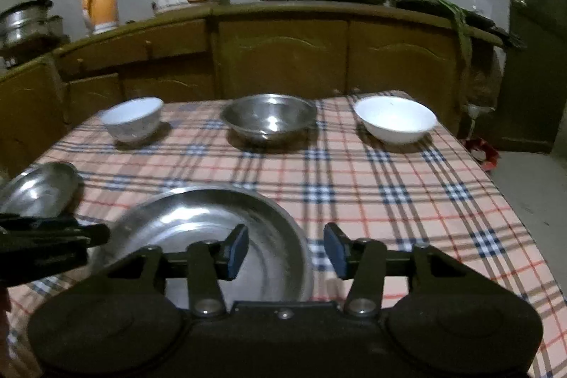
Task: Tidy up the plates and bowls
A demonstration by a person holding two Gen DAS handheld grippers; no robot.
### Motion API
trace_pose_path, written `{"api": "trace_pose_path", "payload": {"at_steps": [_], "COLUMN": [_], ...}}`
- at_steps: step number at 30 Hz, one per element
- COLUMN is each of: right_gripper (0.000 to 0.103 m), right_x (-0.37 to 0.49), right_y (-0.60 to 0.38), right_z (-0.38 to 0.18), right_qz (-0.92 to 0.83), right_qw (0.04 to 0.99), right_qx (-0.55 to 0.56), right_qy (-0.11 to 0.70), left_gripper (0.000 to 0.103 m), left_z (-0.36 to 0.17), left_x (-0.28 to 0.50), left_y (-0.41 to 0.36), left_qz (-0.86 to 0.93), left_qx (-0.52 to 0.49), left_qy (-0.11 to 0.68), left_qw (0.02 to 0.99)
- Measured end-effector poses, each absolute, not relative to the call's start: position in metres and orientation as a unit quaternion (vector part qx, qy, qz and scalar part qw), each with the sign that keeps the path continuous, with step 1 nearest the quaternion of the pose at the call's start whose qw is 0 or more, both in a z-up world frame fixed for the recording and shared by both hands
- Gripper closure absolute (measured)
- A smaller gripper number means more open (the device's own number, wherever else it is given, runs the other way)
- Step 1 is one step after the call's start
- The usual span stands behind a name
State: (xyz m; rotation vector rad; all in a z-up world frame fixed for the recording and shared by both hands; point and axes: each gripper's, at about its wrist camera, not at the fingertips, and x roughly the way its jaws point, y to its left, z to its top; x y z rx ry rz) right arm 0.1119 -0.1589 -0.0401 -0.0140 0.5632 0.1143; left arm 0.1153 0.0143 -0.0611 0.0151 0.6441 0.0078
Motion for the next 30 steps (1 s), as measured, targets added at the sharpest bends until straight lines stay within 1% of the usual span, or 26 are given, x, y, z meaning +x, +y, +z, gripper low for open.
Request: {"api": "trace_pose_path", "payload": {"at_steps": [1,2,5,6,14,30], "right_gripper": [0.036,0.034,0.034,0.034,0.034,0.034], "right_x": [0.111,0.111,0.111,0.111,0.111,0.121], "right_y": [-0.155,-0.150,-0.137,-0.133,-0.093,0.002], "right_z": [-0.037,-0.034,-0.027,-0.025,-0.013,-0.010], "right_qz": [0.061,0.066,0.084,0.089,0.134,0.200], "right_qw": [0.960,0.960,0.958,0.957,0.950,0.934], "right_qx": [-0.009,-0.010,-0.007,-0.004,-0.002,-0.021], "right_qy": [0.274,0.272,0.275,0.277,0.283,0.296], "left_gripper": [0.055,0.052,0.047,0.042,0.031,0.030], "left_z": [-0.057,-0.053,-0.041,-0.037,-0.018,-0.015], "left_x": [0.114,0.113,0.109,0.107,0.097,0.087], "left_y": [0.016,0.019,0.026,0.029,0.055,0.133], "left_qz": [0.006,0.008,0.011,0.016,0.045,0.106], "left_qx": [0.005,0.003,-0.003,-0.003,-0.014,-0.039], "left_qy": [0.314,0.312,0.309,0.309,0.299,0.297], "left_qw": [0.949,0.950,0.951,0.951,0.953,0.948]}}
